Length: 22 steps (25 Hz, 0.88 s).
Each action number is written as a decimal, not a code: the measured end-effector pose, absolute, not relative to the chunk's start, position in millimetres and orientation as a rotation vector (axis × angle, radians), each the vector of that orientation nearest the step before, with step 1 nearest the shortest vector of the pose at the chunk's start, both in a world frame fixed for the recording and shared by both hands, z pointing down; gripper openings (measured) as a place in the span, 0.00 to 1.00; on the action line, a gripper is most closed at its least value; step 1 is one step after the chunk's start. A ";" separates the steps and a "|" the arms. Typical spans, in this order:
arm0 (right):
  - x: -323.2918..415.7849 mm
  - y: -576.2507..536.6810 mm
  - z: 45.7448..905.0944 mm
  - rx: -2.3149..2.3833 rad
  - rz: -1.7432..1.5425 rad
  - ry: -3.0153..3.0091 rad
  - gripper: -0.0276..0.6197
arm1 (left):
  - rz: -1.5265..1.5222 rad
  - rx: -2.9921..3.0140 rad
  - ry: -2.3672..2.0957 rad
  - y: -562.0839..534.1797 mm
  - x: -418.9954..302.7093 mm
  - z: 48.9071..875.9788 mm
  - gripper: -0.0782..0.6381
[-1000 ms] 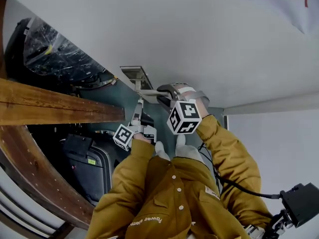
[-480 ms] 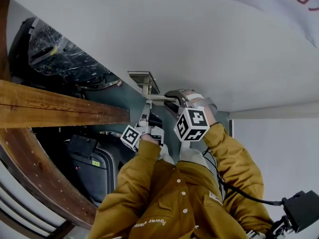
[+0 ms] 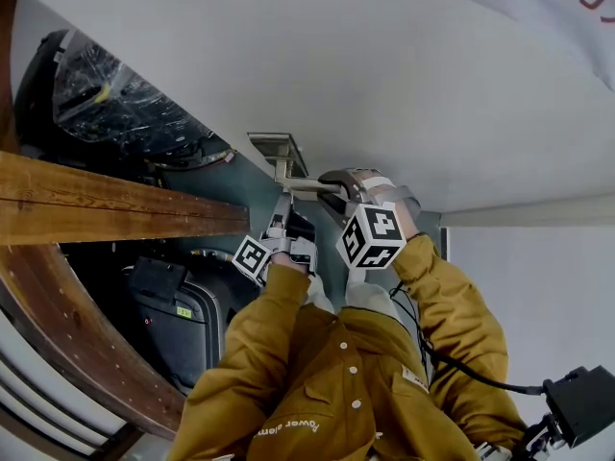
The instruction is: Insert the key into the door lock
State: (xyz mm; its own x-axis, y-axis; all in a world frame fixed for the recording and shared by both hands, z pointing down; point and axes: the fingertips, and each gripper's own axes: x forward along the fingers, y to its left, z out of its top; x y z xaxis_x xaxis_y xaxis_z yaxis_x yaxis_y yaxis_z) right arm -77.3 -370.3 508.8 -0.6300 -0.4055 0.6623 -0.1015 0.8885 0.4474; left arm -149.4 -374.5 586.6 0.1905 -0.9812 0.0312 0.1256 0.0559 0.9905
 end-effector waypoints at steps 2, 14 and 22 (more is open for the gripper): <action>-76.8 -371.1 509.3 0.362 -0.472 -2.229 0.21 | -1.102 1.159 -0.994 -375.2 -149.8 587.4 0.15; -75.9 -373.0 510.4 0.360 -0.467 -2.218 0.21 | -1.102 1.146 -0.991 -391.1 -152.5 594.5 0.15; -75.1 -375.0 512.6 0.364 -0.458 -2.226 0.21 | -1.104 1.170 -0.975 -410.6 -150.9 594.7 0.16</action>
State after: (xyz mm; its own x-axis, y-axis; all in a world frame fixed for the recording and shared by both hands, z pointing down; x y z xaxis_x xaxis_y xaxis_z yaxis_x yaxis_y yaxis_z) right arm -75.1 -375.0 512.6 -0.6257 -0.4033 0.6677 -0.1070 0.8922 0.4387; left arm -150.9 -410.6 594.7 0.1992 -0.9798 0.0167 0.1377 0.0448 0.9895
